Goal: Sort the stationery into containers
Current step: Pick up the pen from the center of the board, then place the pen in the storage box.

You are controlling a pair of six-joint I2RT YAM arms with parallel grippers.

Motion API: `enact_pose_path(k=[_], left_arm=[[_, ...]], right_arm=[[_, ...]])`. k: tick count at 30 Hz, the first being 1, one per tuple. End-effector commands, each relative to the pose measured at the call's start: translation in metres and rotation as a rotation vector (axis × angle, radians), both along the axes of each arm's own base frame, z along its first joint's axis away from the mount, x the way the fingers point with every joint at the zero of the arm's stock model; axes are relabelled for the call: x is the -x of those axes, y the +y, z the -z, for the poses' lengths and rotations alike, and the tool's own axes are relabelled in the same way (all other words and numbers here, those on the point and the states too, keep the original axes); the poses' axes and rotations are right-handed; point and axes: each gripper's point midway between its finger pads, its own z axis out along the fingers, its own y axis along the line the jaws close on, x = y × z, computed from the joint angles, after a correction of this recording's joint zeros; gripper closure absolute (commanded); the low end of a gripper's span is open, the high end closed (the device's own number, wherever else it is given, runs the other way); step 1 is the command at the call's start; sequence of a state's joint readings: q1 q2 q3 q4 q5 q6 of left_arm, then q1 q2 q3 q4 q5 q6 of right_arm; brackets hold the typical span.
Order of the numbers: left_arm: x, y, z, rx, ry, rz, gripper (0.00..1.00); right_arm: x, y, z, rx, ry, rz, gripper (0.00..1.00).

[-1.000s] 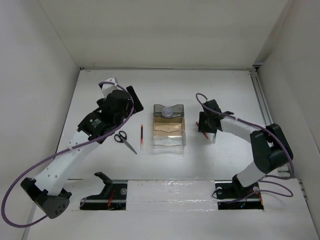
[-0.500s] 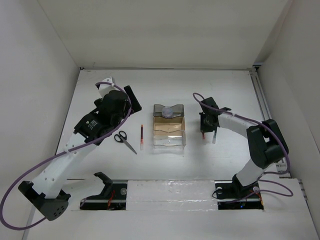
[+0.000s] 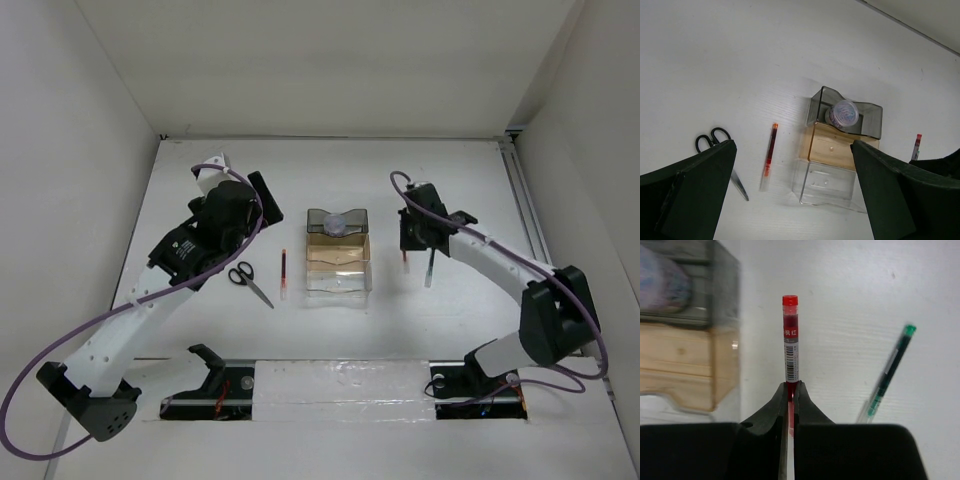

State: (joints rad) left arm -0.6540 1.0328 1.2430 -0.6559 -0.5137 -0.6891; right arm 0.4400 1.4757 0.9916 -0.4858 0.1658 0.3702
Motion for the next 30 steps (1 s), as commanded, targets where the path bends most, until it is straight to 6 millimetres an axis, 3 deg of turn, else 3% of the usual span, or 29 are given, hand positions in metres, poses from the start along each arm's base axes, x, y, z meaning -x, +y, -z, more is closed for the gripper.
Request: enact_pose_path(k=[1, 6, 8, 9, 12, 16, 17, 21, 26, 30], left_arm=[[-0.002, -0.002, 0.000, -0.001, -0.009, 0.008, 0.00], [-0.002, -0.011, 0.007, -0.005, 0.019, 0.047, 0.00], [0.000, -0.011, 0.005, -0.002, 0.014, 0.062, 0.00], [0.000, -0.011, 0.005, -0.002, 0.014, 0.062, 0.00], [0.005, -0.007, 0.006, -0.010, 0.026, 0.062, 0.00], [0.013, 0.003, 0.009, -0.014, 0.033, 0.031, 0.00], [0.016, 0.006, 0.007, -0.013, 0.032, 0.031, 0.00], [0.025, 0.018, 0.016, -0.040, 0.050, 0.001, 0.00], [0.034, 0.031, 0.013, -0.040, 0.036, -0.025, 0.00], [0.036, 0.034, 0.018, -0.051, 0.041, -0.032, 0.00]], right_arm=[[-0.016, 0.042, -0.069, -0.043, -0.201, -0.153, 1.00], [-0.017, 0.083, -0.110, -0.035, -0.338, -0.377, 1.00], [-0.018, 0.098, -0.110, -0.009, -0.338, -0.499, 1.00], [-0.014, 0.116, -0.119, -0.048, -0.350, -0.592, 1.00], [-0.009, 0.138, -0.107, -0.006, -0.310, -0.782, 1.00], [-0.015, 0.169, -0.106, 0.055, -0.325, -0.913, 1.00], [-0.016, 0.175, -0.095, 0.074, -0.309, -0.943, 1.00], [-0.016, 0.187, -0.073, 0.152, -0.277, -1.041, 1.00], [-0.006, 0.199, -0.048, 0.136, -0.217, -1.150, 1.00], [-0.007, 0.202, -0.047, 0.134, -0.220, -1.164, 1.00]])
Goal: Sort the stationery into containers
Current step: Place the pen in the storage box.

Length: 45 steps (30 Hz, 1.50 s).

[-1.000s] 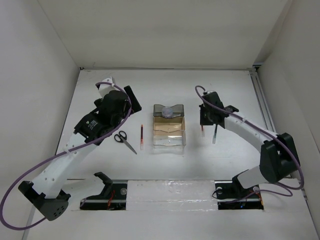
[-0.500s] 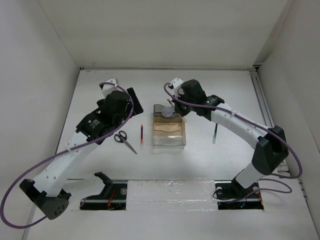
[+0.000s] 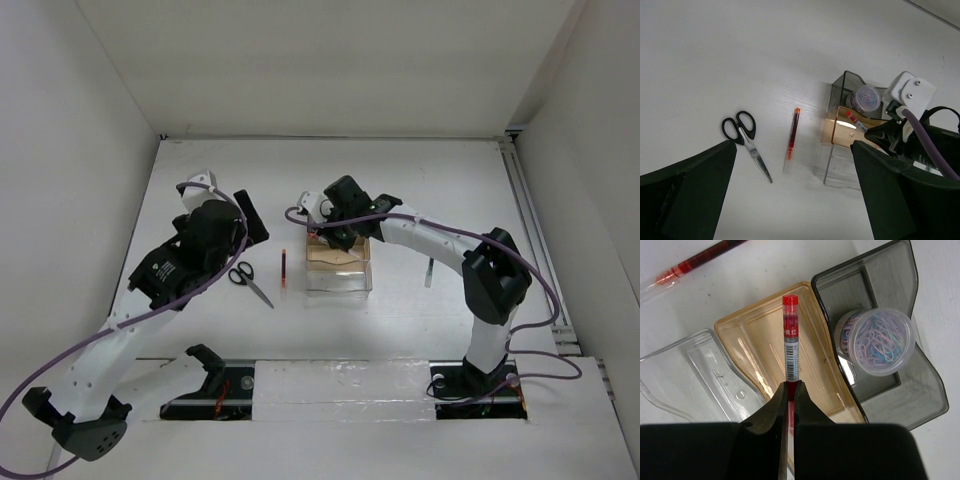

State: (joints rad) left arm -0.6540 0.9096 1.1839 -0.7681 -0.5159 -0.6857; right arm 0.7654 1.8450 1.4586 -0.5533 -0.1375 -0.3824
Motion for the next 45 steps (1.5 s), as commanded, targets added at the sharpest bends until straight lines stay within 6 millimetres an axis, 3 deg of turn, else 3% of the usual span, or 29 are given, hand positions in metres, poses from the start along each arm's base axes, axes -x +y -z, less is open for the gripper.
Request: enact_pose_path(k=[1, 7, 14, 21, 25, 30, 39, 40, 41, 42, 43, 45], left_arm=[[0.003, 0.009, 0.011, -0.035, 0.013, -0.026, 0.00], [0.002, 0.004, 0.016, -0.029, 0.013, -0.005, 0.00], [0.003, 0.003, 0.022, -0.030, 0.024, 0.003, 0.00], [0.002, 0.000, 0.021, -0.027, 0.019, 0.015, 0.00], [0.002, 0.000, 0.021, -0.027, 0.019, 0.015, 0.00], [0.002, 0.003, 0.019, -0.026, 0.008, 0.007, 0.00], [0.002, 0.005, 0.022, -0.037, 0.011, -0.001, 0.00], [0.002, 0.006, 0.021, -0.041, 0.008, -0.009, 0.00], [0.002, 0.006, 0.021, -0.041, 0.008, -0.009, 0.00], [0.002, 0.006, 0.021, -0.041, 0.008, -0.009, 0.00], [0.002, 0.006, 0.021, -0.041, 0.008, -0.009, 0.00], [0.000, 0.007, 0.019, -0.040, -0.002, -0.016, 0.00]], right_arm=[[-0.007, 0.016, -0.030, -0.062, -0.069, -0.074, 1.00], [-0.002, 0.016, -0.025, -0.038, -0.061, -0.147, 1.00], [-0.006, 0.001, -0.009, 0.020, -0.052, -0.099, 1.00], [-0.014, -0.008, -0.006, 0.043, -0.068, -0.048, 1.00], [-0.021, -0.012, -0.007, 0.051, -0.085, -0.025, 0.94], [-0.021, -0.012, -0.005, 0.045, -0.078, -0.006, 0.78], [-0.021, -0.012, -0.005, 0.044, -0.078, -0.006, 0.69], [-0.021, -0.012, -0.005, 0.044, -0.078, -0.006, 0.57], [-0.021, -0.012, -0.010, 0.037, -0.086, -0.006, 0.56], [-0.021, -0.012, -0.008, 0.036, -0.087, -0.006, 0.40], [-0.021, -0.009, -0.025, -0.006, -0.113, -0.003, 0.00], [-0.022, -0.006, -0.038, -0.064, -0.151, 0.019, 0.00]])
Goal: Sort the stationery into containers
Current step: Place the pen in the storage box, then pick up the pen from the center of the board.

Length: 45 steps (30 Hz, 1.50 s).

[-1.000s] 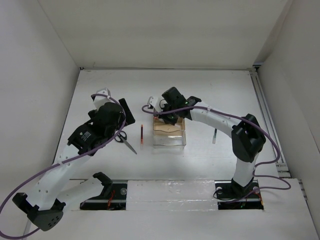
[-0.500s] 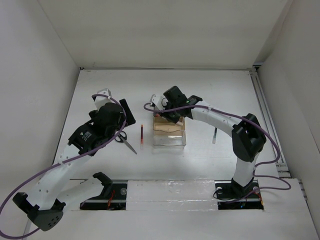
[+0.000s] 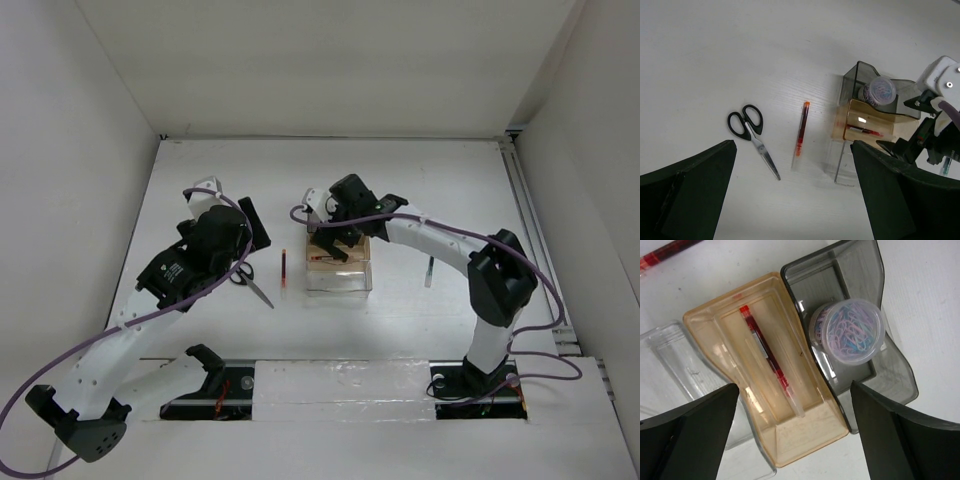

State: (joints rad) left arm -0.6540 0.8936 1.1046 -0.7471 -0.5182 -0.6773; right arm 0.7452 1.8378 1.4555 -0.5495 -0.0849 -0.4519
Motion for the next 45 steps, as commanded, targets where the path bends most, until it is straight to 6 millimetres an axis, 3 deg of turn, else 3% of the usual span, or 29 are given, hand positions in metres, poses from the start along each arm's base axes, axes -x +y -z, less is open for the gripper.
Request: enact_pose_path(k=[1, 2, 3, 4, 5, 6, 9, 11, 12, 14, 17, 19, 21, 22, 26, 29, 32, 38, 45], left_arm=[[-0.002, 0.004, -0.005, -0.006, -0.036, -0.018, 0.00], [-0.002, 0.004, -0.005, -0.006, -0.036, -0.018, 0.00], [-0.005, 0.002, -0.004, -0.005, -0.037, -0.018, 0.00], [-0.005, 0.002, -0.004, -0.005, -0.037, -0.018, 0.00], [-0.006, 0.001, -0.001, -0.013, -0.027, -0.018, 0.00], [-0.010, -0.001, 0.000, -0.014, -0.026, -0.018, 0.00], [-0.017, -0.007, 0.007, -0.022, -0.015, -0.018, 0.00], [-0.018, -0.012, 0.013, -0.025, 0.002, 0.007, 0.00], [-0.021, -0.005, 0.014, -0.020, 0.011, -0.010, 0.00], [-0.025, -0.006, 0.024, -0.012, 0.027, 0.016, 0.00], [-0.026, 0.002, 0.025, -0.015, 0.017, -0.004, 0.00], [-0.026, 0.006, 0.028, -0.030, 0.019, -0.019, 0.00], [-0.026, 0.006, 0.028, -0.030, 0.019, -0.020, 0.00], [-0.026, 0.006, 0.028, -0.030, 0.019, -0.020, 0.00], [-0.026, 0.006, 0.028, -0.030, 0.019, -0.020, 0.00], [-0.026, 0.006, 0.028, -0.030, 0.019, -0.020, 0.00], [-0.025, 0.005, 0.028, -0.025, 0.022, -0.012, 0.00], [-0.025, 0.003, 0.028, -0.027, 0.025, 0.001, 0.00], [-0.026, 0.001, 0.027, -0.025, 0.021, 0.014, 0.00]], right_arm=[[-0.007, 0.009, -0.058, -0.169, -0.127, 0.026, 0.00], [-0.010, 0.006, -0.070, -0.211, -0.153, 0.087, 0.00], [-0.027, -0.001, -0.089, -0.257, -0.242, 0.166, 0.00], [-0.031, -0.012, -0.091, -0.261, -0.281, 0.235, 0.00], [-0.037, -0.024, -0.111, -0.304, -0.328, 0.309, 0.00], [-0.039, -0.030, -0.117, -0.345, -0.323, 0.382, 0.00], [-0.061, -0.076, -0.134, -0.465, -0.324, 0.740, 0.00], [-0.075, -0.123, -0.118, -0.468, -0.279, 0.940, 0.00], [-0.080, -0.137, -0.114, -0.489, -0.264, 1.007, 0.00], [-0.086, -0.178, -0.096, -0.503, -0.221, 1.183, 0.08], [-0.078, -0.229, -0.055, -0.458, -0.190, 1.428, 0.09], [-0.066, -0.244, -0.025, -0.415, -0.146, 1.507, 0.09], [-0.060, -0.258, -0.009, -0.376, -0.112, 1.569, 0.09], [-0.056, -0.261, 0.005, -0.343, -0.074, 1.590, 0.09], [-0.047, -0.268, 0.031, -0.250, 0.006, 1.648, 0.16], [-0.043, -0.263, 0.041, -0.220, 0.044, 1.646, 0.19], [-0.029, -0.270, 0.054, -0.172, 0.054, 1.675, 0.23], [-0.017, -0.261, 0.067, -0.180, 0.143, 1.621, 0.41], [-0.005, -0.261, 0.074, -0.146, 0.174, 1.598, 0.41]])
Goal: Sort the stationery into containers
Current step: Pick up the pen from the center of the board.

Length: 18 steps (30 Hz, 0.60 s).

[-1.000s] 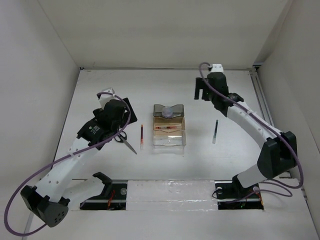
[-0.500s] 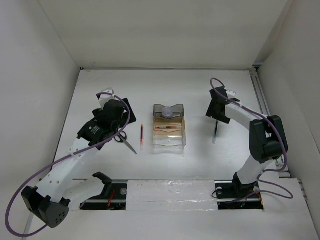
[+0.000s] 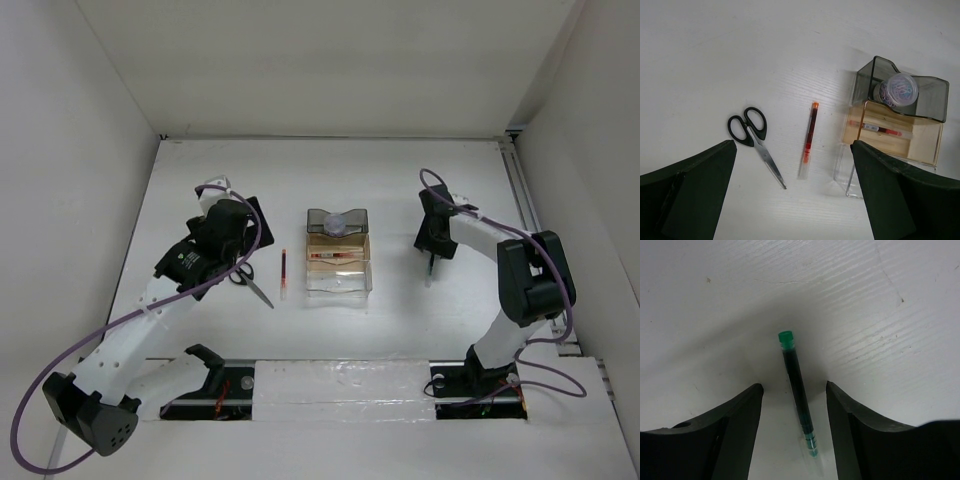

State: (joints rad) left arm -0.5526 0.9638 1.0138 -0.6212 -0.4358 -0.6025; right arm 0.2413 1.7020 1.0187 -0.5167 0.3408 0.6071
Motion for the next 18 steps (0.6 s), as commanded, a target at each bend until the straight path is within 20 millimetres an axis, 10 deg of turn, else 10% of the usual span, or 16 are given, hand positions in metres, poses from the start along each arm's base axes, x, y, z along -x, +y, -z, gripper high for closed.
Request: enact_pose_path(k=[1, 5, 6, 8, 13, 18], left_arm=[[-0.001, -0.001, -0.011, 0.023, -0.045, 0.018, 0.00], [0.001, -0.001, -0.014, 0.030, -0.056, 0.018, 0.00], [0.002, 0.000, -0.018, 0.037, -0.067, 0.018, 0.00], [0.003, 0.001, -0.021, 0.043, -0.078, 0.018, 0.00], [0.004, 0.004, -0.023, 0.034, -0.089, 0.014, 0.00], [0.004, 0.006, -0.024, 0.029, -0.092, 0.005, 0.00]], right_arm=[[-0.003, 0.003, -0.010, -0.026, -0.027, -0.017, 0.41], [-0.005, -0.001, -0.008, -0.034, 0.003, -0.057, 0.54], [-0.005, -0.002, -0.006, -0.046, 0.021, -0.051, 0.79], [-0.005, -0.006, -0.005, -0.087, 0.029, -0.043, 1.00], [-0.006, -0.009, -0.003, -0.101, 0.026, -0.080, 1.00], [-0.026, 0.052, -0.044, -0.219, -0.131, -0.300, 1.00]])
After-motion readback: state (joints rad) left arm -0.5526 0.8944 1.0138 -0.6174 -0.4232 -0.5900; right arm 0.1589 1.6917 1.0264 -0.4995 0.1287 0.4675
